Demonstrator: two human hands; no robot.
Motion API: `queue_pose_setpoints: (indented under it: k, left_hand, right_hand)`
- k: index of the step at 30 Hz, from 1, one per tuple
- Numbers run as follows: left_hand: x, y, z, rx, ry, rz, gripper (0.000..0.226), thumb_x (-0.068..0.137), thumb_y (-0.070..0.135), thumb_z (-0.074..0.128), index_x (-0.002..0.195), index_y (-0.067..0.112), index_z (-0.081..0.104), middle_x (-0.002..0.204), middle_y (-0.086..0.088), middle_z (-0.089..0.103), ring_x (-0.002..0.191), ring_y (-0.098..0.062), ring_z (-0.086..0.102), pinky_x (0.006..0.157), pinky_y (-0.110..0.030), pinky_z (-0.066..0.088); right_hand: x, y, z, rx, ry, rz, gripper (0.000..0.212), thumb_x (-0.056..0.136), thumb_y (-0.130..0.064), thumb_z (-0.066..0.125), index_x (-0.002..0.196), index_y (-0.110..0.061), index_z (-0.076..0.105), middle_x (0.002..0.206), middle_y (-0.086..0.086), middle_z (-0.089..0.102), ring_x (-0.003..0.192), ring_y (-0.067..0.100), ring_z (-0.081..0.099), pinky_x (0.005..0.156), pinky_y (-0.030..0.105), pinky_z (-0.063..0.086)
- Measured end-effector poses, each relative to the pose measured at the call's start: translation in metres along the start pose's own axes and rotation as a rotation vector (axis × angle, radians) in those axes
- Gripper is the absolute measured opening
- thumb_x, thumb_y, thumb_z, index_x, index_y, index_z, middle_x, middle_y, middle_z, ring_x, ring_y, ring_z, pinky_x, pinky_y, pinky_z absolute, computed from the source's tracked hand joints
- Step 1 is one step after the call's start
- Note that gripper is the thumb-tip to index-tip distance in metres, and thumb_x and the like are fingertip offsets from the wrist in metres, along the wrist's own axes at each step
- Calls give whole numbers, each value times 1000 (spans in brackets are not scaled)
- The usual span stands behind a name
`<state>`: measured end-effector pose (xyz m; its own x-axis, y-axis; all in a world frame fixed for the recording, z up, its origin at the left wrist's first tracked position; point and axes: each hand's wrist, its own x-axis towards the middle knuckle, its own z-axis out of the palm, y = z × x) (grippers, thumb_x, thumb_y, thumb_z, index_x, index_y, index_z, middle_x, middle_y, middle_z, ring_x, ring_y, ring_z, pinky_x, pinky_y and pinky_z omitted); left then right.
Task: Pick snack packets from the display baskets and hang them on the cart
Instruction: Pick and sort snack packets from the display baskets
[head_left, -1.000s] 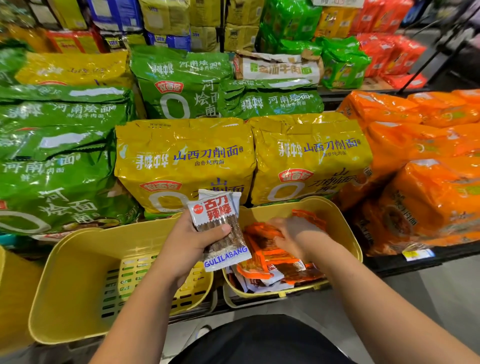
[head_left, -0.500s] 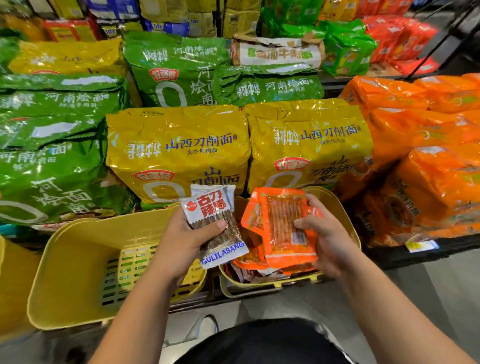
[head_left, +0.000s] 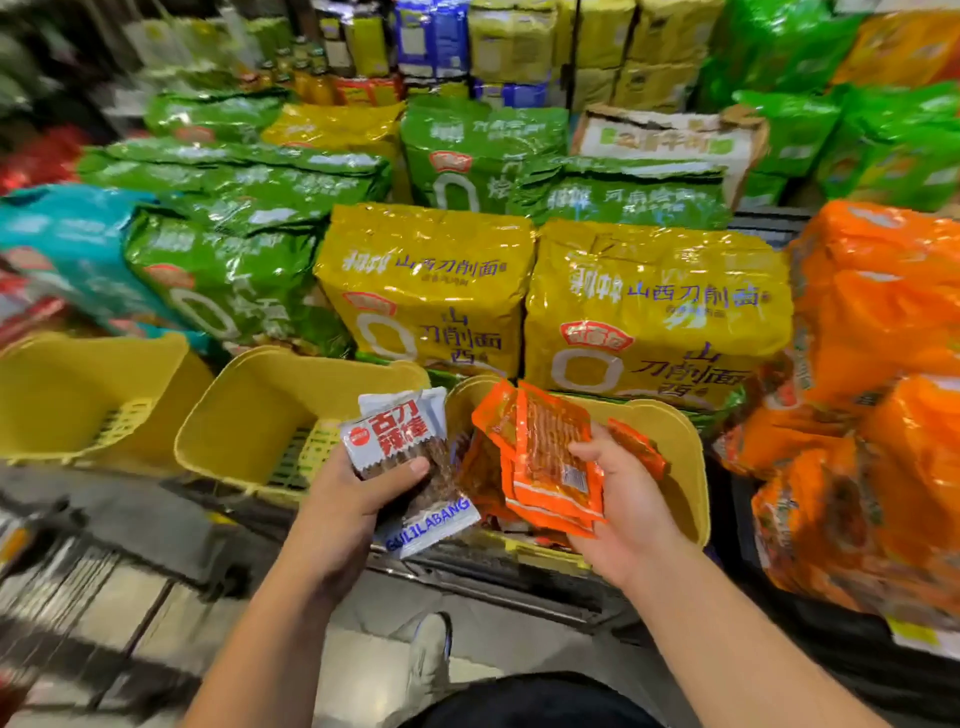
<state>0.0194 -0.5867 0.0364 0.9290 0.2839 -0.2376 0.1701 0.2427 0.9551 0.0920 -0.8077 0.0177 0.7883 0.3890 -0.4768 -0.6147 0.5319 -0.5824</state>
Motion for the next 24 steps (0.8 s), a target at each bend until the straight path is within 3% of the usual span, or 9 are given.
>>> queue_pose_setpoints:
  k: [3, 7, 11, 12, 15, 19, 21, 24]
  left_hand:
    - [-32, -7, -6, -23, 105, 13, 43, 76, 4, 70, 119, 5, 65, 113, -17, 75, 96, -26, 72, 82, -33, 60]
    - [-73, -16, -15, -75, 331, 41, 51, 75, 4, 72, 125, 5, 63, 117, -17, 73, 104, -30, 70, 88, -36, 60]
    - [-104, -15, -39, -45, 474, 42, 51, 71, -1, 81, 118, 0, 62, 109, -29, 71, 96, -36, 66, 90, -57, 55]
    - [-112, -15, -49, -32, 497, 33, 47, 73, -2, 80, 117, 0, 63, 104, -26, 73, 93, -33, 67, 87, -56, 56]
    - [-134, -15, -75, -12, 531, 15, 37, 83, -9, 69, 116, 6, 64, 101, -8, 78, 90, -20, 74, 76, -32, 59]
    - [-161, -18, -119, -31, 617, -18, 34, 87, -7, 67, 117, 9, 63, 108, -13, 77, 100, -29, 73, 89, -42, 58]
    - [-172, -20, -144, -49, 662, -30, 35, 88, -3, 68, 121, 7, 63, 110, -14, 76, 104, -34, 72, 94, -47, 56]
    - [-194, -18, -195, -68, 763, -5, 39, 85, 5, 75, 122, 8, 65, 111, -13, 76, 104, -34, 72, 97, -51, 55]
  right_hand:
    - [2, 7, 5, -9, -51, 91, 54, 85, -9, 51, 139, -12, 53, 122, 21, 69, 108, 40, 68, 91, 57, 56]
    - [1, 32, 28, -52, -132, 139, 44, 92, 0, 42, 133, -16, 51, 116, 21, 70, 92, 33, 72, 70, 49, 62]
    - [-7, 61, 52, -205, -284, 190, 42, 92, 11, 40, 120, -15, 56, 108, 18, 71, 87, 32, 72, 71, 53, 62]
    - [-9, 68, 60, -269, -331, 216, 42, 91, 13, 39, 116, -15, 57, 105, 17, 72, 85, 31, 71, 72, 53, 60]
    - [-10, 88, 82, -498, -475, 252, 46, 82, 19, 45, 114, -12, 57, 103, 19, 66, 88, 31, 64, 81, 49, 57]
    - [-10, 131, 117, -708, -567, 287, 56, 62, 4, 60, 114, -16, 58, 102, 15, 67, 94, 29, 63, 94, 53, 51]
    - [-12, 153, 135, -784, -627, 312, 56, 64, -1, 69, 118, -12, 57, 102, 14, 71, 94, 27, 67, 95, 54, 52]
    - [-17, 197, 169, -885, -706, 350, 53, 68, -7, 78, 118, -7, 59, 104, 14, 73, 92, 24, 69, 87, 44, 58]
